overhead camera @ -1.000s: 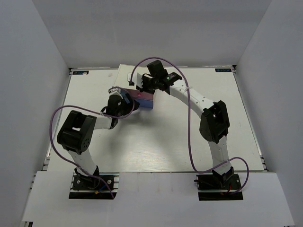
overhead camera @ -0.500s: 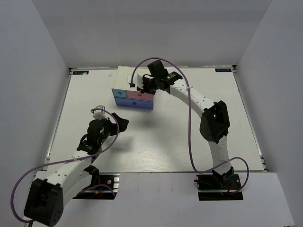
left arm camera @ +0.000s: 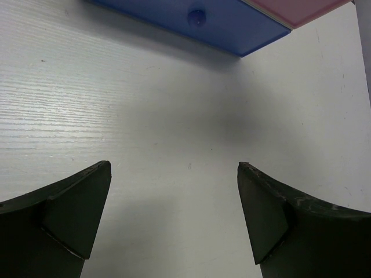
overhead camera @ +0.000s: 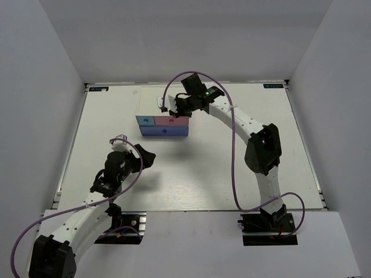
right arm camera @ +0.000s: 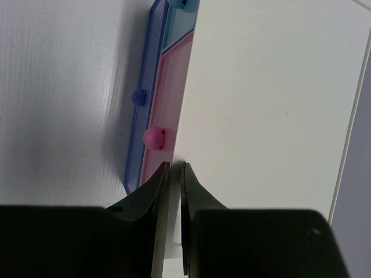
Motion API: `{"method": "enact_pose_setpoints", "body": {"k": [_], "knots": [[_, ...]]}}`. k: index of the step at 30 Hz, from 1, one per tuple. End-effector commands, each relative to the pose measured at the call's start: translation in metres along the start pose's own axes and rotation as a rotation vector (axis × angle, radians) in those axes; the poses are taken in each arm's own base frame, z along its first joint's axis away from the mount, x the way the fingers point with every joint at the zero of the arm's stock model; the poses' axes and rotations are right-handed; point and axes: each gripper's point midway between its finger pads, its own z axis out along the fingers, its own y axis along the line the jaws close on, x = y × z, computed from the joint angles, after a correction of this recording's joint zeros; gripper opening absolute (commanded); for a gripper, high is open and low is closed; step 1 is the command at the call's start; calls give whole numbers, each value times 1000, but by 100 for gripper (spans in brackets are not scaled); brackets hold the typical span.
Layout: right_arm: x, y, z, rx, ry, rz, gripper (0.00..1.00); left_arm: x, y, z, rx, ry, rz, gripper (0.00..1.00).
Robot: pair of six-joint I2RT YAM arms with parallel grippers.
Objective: Sort the stationery into containers
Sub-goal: Reset both arms
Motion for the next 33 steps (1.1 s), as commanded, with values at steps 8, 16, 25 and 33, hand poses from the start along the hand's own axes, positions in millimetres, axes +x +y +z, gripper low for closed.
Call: {"method": "enact_pose_setpoints", "body": {"k": [8,16,25,33], "knots": [[-3,25,2,-55,-24,98,60,8,-3,-5,23,36,21,100],[-54,-11,-66,182,-115,72,90,-2,-22,-11,95,41,64,100],[-47,-5,-148,514,-78,376,90,-13,-55,-17,228,62,102,100],[34,58,-181,727,94,487,90,-21,-74,-6,278,104,134,100]]}}
